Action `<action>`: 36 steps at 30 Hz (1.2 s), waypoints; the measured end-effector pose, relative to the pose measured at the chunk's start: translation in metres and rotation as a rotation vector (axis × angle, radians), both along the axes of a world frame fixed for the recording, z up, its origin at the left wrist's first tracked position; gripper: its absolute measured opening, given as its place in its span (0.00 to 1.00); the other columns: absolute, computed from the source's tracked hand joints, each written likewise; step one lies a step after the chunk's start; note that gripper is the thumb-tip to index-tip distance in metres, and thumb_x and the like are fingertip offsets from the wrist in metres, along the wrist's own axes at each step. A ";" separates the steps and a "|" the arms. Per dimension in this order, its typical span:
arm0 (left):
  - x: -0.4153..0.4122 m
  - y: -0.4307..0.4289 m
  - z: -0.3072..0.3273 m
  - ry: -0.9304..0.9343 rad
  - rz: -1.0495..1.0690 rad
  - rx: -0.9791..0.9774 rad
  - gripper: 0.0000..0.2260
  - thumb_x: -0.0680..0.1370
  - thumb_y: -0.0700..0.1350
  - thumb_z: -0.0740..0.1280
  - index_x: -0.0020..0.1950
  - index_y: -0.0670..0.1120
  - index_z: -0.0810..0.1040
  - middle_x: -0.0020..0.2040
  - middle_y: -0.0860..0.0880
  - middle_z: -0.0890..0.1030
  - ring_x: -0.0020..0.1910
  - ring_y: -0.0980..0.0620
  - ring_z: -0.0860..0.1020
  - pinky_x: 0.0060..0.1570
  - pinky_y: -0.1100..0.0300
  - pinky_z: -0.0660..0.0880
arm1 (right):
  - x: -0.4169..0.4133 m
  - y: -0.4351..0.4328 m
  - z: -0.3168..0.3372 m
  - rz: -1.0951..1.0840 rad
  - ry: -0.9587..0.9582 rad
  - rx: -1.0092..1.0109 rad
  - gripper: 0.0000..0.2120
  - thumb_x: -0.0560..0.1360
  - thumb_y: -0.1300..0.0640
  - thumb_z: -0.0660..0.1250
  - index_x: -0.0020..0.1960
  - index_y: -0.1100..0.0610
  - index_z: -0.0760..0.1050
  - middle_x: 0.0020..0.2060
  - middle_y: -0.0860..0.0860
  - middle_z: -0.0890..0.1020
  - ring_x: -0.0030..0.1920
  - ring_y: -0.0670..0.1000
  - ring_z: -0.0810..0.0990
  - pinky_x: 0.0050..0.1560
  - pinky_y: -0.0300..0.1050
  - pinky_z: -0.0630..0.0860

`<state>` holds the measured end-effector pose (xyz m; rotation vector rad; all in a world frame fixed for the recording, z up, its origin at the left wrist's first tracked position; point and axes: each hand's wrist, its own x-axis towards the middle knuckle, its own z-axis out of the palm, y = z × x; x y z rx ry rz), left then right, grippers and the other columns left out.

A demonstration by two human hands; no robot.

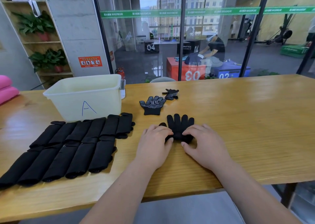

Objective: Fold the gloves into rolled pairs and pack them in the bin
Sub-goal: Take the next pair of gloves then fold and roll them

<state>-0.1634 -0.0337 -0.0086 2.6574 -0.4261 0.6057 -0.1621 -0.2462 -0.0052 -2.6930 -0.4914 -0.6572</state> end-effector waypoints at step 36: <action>-0.003 -0.005 0.002 -0.005 0.022 -0.002 0.17 0.81 0.53 0.66 0.67 0.51 0.83 0.69 0.60 0.79 0.67 0.55 0.75 0.66 0.55 0.74 | 0.001 0.007 0.000 -0.048 -0.009 -0.032 0.20 0.75 0.42 0.60 0.61 0.45 0.83 0.55 0.38 0.83 0.57 0.47 0.76 0.56 0.50 0.77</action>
